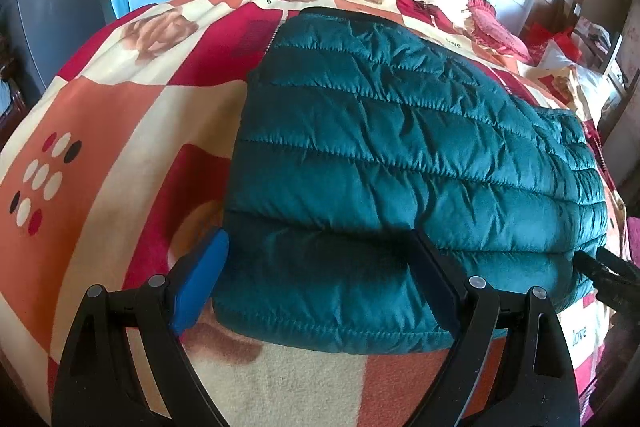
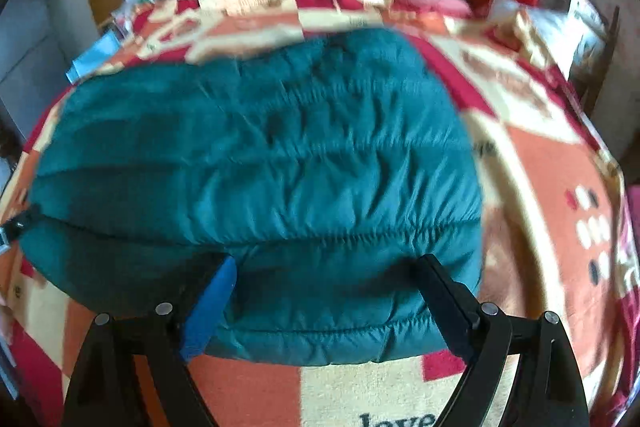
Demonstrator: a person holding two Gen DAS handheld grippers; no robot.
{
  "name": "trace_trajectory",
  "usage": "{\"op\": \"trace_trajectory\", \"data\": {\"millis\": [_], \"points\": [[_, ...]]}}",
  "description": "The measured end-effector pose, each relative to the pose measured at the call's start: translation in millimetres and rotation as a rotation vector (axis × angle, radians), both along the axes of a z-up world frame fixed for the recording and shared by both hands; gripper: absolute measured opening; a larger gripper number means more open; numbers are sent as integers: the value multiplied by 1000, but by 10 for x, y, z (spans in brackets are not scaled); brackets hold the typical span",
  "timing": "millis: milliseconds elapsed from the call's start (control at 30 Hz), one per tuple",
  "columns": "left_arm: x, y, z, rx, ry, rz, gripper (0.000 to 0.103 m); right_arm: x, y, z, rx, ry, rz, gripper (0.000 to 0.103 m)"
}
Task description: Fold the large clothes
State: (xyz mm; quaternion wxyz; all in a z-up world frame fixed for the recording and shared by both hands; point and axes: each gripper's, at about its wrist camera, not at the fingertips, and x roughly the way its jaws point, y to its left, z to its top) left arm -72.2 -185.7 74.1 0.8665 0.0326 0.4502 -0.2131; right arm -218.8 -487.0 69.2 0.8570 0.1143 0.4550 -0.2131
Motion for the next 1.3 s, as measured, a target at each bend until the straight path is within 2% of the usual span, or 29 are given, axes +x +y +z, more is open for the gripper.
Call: {"op": "trace_trajectory", "data": {"millis": [233,367,467,600,667,800,867,933,1067,1200,1300], "points": [[8,62,40,-27,26,0,90,-136,-51,120,55,-47,14,89],[100,214,99,-120,68,6,90,-332,-270,240,82,-99,-31,91],[226,324,52,-196,144,30,90,-445,-537,257,114,-117,-98,92],[341,370,-27,-291,208,21,90,-544,-923,177,201,-159,-194,100],[405,390,-82,-335,234,15,90,-558,-1108,76,279,-176,-220,101],[526,366,-250,-392,332,-21,90,-460,-1253,-108,406,-213,-172,102],[534,334,-274,-399,322,-38,92,-364,-1269,-187,453,-226,-123,103],[521,282,-273,-398,313,-61,100,-296,-1286,-241,484,-245,-91,103],[501,149,-278,-352,266,-79,102,-192,-1331,-359,573,-292,-54,103],[533,51,-301,-320,247,-73,103,-55,-1243,-367,560,-299,3,103],[564,2,-313,-306,249,-55,103,80,-1120,-350,525,-262,42,103]]}}
